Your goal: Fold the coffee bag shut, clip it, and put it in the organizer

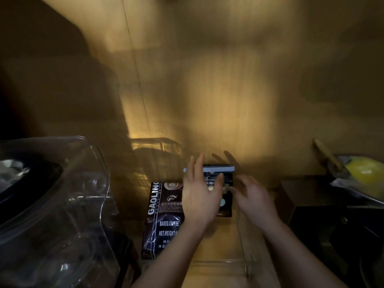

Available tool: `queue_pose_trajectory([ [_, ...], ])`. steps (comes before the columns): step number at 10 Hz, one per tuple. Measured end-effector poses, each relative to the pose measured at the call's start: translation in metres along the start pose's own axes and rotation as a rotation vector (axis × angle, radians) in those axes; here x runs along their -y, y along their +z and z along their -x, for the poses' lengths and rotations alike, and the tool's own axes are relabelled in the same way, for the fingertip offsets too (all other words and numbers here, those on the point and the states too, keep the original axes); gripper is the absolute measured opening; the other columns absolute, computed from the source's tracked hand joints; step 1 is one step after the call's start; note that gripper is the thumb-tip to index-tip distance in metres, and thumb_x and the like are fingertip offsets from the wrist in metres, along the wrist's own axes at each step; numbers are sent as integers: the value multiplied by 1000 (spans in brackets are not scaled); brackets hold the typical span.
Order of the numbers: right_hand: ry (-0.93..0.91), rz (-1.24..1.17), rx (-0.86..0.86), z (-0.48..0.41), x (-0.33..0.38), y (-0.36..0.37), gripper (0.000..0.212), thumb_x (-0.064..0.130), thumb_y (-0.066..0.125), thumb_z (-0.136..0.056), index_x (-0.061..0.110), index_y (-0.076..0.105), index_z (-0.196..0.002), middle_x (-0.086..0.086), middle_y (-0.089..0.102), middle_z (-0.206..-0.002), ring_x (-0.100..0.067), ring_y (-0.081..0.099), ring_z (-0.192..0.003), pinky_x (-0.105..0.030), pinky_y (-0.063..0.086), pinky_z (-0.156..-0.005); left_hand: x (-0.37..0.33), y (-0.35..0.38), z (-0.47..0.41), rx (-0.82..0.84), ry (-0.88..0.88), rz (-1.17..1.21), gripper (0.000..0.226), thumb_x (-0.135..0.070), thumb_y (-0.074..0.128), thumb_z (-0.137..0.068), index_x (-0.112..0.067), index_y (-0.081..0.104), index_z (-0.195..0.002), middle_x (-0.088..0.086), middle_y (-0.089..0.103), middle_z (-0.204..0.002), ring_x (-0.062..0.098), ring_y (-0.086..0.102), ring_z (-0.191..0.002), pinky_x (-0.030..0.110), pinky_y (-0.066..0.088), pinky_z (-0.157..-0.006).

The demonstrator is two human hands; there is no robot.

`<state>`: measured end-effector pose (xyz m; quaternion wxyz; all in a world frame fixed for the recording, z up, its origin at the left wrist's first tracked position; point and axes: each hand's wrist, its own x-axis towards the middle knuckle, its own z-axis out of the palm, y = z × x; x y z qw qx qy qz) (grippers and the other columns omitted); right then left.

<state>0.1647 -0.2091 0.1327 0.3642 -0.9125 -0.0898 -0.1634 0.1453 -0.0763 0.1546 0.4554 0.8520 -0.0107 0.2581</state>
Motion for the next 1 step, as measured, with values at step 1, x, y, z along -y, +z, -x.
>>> queue_pose_trajectory([
  [1, -92, -9, 105, -7, 25, -29, 63, 38, 60, -83, 29, 27, -135, 2, 34, -145, -17, 27, -130, -36, 27, -102, -13, -22, -13, -2, 127, -211, 65, -57, 44, -86, -42, 9, -139, -9, 8, -155, 10, 2, -139, 50, 22, -111],
])
